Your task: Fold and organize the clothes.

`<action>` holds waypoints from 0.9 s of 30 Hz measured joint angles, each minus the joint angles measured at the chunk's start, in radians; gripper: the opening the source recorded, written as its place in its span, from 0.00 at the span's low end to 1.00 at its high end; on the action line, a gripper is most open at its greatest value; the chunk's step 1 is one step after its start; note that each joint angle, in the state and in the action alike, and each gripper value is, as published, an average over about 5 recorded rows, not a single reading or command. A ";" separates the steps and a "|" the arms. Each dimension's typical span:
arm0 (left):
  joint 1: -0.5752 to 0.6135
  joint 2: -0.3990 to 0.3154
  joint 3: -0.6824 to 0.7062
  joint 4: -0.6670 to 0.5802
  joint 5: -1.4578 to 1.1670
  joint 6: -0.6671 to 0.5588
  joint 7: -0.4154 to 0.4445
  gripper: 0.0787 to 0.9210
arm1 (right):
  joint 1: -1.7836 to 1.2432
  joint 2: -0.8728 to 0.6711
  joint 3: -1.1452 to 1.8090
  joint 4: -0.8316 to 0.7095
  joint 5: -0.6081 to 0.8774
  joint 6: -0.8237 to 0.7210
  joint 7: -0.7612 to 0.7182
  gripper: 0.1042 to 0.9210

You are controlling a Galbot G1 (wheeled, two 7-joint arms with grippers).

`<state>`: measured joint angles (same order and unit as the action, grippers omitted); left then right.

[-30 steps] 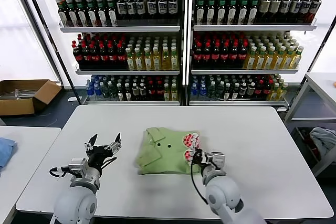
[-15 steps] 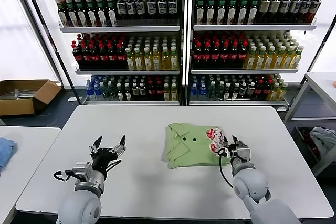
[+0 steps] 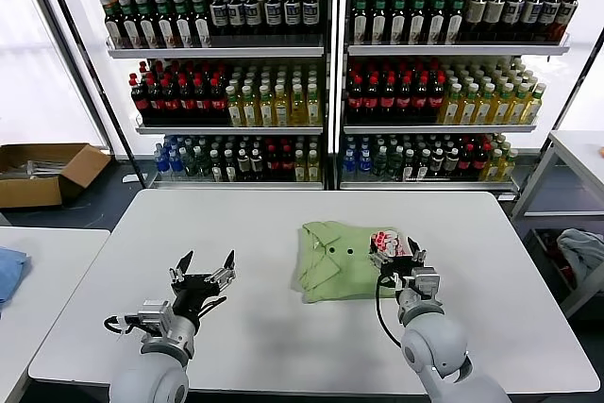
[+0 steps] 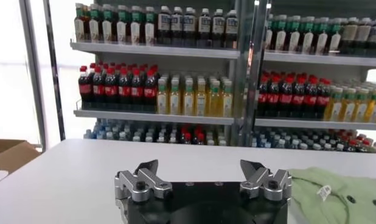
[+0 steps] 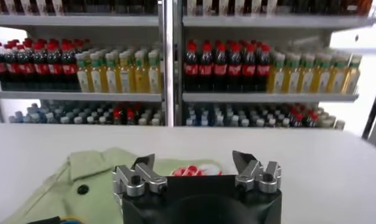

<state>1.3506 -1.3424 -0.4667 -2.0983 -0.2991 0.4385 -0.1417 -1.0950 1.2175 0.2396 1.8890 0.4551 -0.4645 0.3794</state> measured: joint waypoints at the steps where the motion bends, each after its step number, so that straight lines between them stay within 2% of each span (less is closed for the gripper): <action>1: 0.002 0.002 -0.001 -0.001 0.000 0.000 0.001 0.88 | -0.003 0.002 0.001 -0.001 0.015 -0.003 0.002 0.87; 13: 0.035 -0.016 0.001 -0.022 0.014 -0.009 0.006 0.88 | -0.025 0.027 0.014 -0.020 0.163 -0.016 0.015 0.88; 27: 0.083 -0.042 0.019 -0.051 0.043 -0.030 0.018 0.88 | -0.061 0.033 0.015 0.032 0.172 -0.014 0.010 0.88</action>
<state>1.4333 -1.3845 -0.4475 -2.1494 -0.2557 0.4090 -0.1233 -1.1560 1.2509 0.2550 1.9213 0.6276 -0.4781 0.3897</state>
